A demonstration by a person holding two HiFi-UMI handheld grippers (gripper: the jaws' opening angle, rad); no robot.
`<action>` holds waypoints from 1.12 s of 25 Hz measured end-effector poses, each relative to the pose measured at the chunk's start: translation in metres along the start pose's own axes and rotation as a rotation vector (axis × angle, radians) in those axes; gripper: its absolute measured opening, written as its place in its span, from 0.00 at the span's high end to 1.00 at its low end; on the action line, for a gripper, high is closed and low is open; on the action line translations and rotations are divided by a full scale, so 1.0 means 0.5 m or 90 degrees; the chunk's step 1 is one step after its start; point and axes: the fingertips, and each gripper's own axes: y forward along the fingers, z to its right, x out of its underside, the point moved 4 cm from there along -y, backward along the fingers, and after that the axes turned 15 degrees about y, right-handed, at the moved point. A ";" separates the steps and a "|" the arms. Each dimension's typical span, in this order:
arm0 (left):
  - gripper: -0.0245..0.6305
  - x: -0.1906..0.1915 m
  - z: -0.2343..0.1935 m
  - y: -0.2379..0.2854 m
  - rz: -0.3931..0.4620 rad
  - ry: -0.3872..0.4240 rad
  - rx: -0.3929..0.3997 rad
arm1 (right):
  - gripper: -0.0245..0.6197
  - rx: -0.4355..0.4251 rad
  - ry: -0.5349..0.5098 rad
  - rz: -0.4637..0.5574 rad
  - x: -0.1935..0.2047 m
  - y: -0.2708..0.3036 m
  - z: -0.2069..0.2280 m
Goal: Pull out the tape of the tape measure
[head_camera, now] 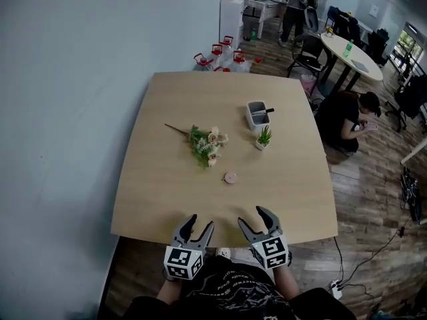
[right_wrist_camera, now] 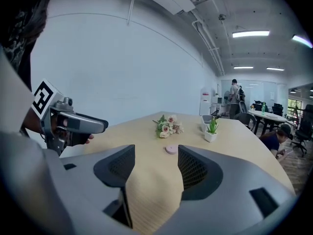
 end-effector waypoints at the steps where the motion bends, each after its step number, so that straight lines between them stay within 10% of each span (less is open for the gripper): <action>1: 0.61 -0.003 -0.002 0.011 0.000 -0.003 -0.005 | 0.51 -0.007 -0.003 -0.003 -0.002 0.006 0.008; 28: 0.61 0.014 -0.076 0.038 -0.075 -0.046 -0.089 | 0.51 -0.108 -0.081 -0.150 -0.053 0.271 0.125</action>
